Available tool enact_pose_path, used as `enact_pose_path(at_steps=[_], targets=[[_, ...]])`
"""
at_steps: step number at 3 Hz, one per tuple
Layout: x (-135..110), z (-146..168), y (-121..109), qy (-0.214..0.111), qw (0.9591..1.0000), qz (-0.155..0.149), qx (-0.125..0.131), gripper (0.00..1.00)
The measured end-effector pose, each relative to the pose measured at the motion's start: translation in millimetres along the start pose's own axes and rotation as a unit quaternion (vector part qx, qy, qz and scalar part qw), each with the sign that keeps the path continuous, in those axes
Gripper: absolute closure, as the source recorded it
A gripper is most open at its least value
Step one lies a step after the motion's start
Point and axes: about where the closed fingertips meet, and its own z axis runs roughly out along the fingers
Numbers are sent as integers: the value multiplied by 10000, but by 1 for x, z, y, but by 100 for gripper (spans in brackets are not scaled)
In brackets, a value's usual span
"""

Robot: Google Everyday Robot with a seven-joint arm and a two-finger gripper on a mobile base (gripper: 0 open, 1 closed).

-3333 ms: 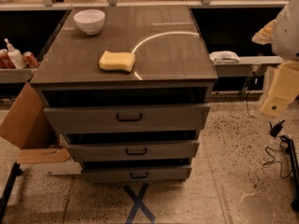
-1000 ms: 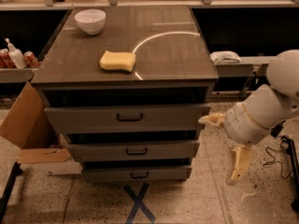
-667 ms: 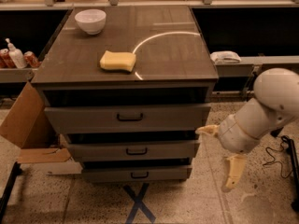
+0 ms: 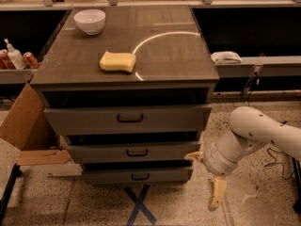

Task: Open middle drawer

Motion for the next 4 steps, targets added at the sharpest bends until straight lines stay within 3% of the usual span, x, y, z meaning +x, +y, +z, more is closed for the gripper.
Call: enact_pose_path(at_steps=[1,2,3,4], targets=[[1,3,-1,10,10000,2,0,0],[9,14,-20,202,9994,-39,265,0],[37,31,-51,298,9965,-128,768,0],[18,28,-89,223,9940,-316,1019,0]])
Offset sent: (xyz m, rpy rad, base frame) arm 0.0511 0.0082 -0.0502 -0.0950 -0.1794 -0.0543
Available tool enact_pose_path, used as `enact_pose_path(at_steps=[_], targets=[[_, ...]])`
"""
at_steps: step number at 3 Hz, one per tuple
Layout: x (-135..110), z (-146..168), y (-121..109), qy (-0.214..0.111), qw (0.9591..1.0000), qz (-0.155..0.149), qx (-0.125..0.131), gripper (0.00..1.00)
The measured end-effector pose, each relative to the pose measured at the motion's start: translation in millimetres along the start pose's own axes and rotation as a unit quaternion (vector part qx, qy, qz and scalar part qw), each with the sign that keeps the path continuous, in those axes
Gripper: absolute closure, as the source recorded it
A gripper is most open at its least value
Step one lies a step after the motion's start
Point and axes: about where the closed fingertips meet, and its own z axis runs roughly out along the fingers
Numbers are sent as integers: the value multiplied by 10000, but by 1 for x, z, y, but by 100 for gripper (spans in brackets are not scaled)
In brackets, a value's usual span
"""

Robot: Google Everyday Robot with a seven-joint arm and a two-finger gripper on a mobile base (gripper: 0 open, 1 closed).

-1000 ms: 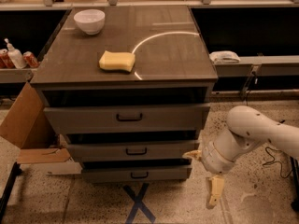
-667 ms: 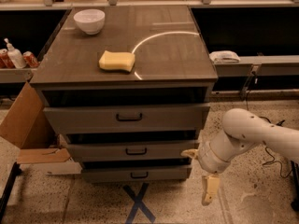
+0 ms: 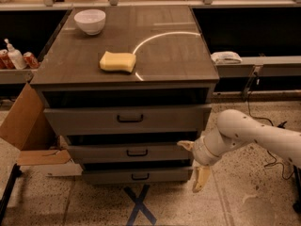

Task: Open middle drawer

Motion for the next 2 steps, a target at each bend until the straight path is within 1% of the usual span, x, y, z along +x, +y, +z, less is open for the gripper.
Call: enact_pose_path(at_steps=[1,2], targets=[[0,0,0,3,10000,0,0,0],[1,7,-11,215,9998,-35,36,0]])
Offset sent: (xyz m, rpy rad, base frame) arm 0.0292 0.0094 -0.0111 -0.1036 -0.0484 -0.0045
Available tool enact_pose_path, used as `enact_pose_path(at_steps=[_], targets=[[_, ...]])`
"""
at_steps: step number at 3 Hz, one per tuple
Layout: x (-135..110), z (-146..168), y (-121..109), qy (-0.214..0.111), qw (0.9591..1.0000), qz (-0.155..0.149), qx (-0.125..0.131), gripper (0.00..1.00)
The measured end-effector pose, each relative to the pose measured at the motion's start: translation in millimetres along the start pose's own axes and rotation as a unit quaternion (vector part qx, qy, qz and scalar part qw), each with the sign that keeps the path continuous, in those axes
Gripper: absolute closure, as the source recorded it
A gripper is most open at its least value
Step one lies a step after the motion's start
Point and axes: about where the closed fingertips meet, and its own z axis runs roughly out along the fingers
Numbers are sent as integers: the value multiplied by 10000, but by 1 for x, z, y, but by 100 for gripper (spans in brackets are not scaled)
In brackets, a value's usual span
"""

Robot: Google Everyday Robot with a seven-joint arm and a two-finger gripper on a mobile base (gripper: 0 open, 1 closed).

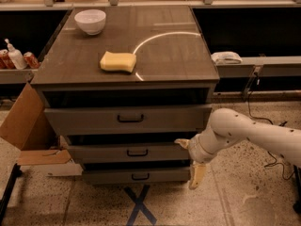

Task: Open middle drawer

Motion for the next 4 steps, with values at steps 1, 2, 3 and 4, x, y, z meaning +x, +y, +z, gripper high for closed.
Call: enact_pose_path(at_steps=[1,2,3,4], targets=[[10,9,-13,156,9996,135,212,0],[14,19,-24,188,9987,242,403,0],[17,32,-35,98,9983,289,500,0],[16,47,-47,-58,9979,313,565,0]])
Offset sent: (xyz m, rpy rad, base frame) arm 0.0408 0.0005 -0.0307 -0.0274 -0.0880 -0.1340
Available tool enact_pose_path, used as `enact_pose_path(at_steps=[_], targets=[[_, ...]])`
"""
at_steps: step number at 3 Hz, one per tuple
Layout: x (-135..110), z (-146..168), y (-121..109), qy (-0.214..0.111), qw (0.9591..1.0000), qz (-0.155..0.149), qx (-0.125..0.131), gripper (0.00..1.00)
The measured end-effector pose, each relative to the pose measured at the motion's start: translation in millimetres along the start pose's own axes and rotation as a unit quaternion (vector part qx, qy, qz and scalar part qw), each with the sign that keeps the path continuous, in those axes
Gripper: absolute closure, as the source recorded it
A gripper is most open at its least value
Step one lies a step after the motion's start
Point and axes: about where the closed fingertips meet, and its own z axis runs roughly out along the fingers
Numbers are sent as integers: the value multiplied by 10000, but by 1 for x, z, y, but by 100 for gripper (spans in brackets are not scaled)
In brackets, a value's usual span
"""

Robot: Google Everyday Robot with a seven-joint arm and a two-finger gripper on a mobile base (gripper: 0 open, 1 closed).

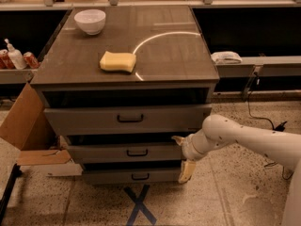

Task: Open middle drawer

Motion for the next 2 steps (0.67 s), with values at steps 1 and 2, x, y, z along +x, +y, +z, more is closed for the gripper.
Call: enact_pose_path(at_steps=[1,2], targets=[[2,20,-8,7,10000,65,32,0],[8,38,-13,106,9998,152,87,0]])
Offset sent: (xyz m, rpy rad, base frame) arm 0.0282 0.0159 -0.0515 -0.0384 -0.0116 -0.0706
